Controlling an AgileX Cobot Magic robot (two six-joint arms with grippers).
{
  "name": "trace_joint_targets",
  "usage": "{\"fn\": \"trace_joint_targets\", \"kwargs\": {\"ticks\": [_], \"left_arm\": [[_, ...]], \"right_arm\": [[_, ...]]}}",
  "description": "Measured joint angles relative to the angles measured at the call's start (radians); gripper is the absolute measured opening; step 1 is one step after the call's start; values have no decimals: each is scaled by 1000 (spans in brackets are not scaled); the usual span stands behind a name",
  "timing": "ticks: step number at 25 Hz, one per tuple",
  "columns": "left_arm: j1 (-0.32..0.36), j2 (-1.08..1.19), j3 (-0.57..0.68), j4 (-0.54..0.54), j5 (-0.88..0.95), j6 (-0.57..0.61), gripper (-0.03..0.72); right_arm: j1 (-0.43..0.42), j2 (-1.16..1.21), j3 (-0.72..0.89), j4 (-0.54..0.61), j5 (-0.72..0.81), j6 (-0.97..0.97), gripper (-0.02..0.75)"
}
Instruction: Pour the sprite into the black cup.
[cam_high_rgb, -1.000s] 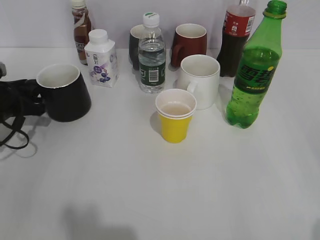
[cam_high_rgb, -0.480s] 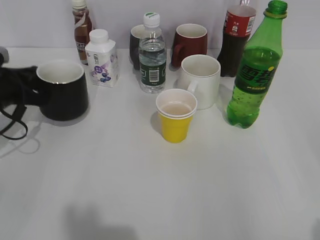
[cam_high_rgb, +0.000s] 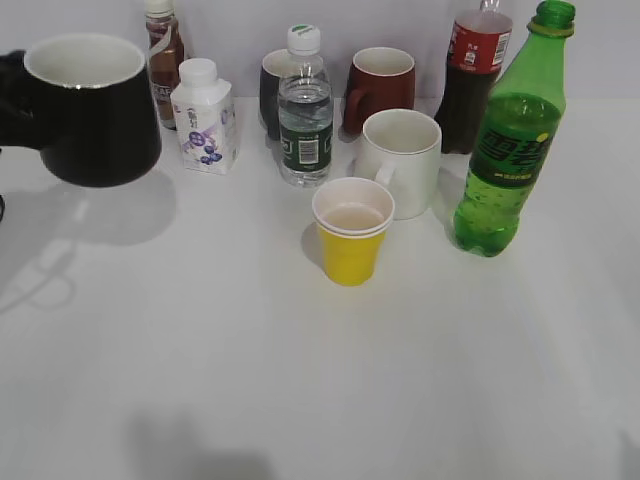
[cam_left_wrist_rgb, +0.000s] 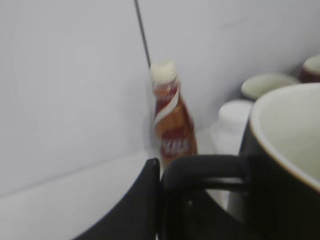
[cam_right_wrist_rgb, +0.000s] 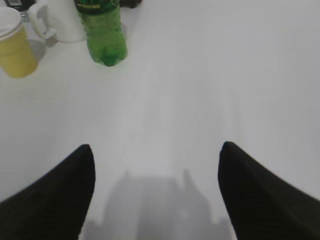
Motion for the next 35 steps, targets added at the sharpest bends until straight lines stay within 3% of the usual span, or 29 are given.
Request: {"fn": "trace_joint_targets", "kwargs": {"ticks": [3, 12, 16, 29, 35], "left_arm": [[-22, -40, 0, 0, 2, 0, 44], [-72, -47, 1, -17, 10, 0, 44], [-83, -49, 2, -22, 11, 0, 44], [-87, -57, 89, -26, -30, -22, 43], [-87, -88, 102, -25, -61, -22, 43]], "right_arm": [[0, 14, -11, 40, -89, -33, 574], [0, 327, 132, 390, -808, -417, 574], [25, 541, 172, 442, -941, -465, 574], [333, 1042, 173, 429, -1353, -441, 574], [356, 1233, 173, 158, -1608, -84, 574]]}}
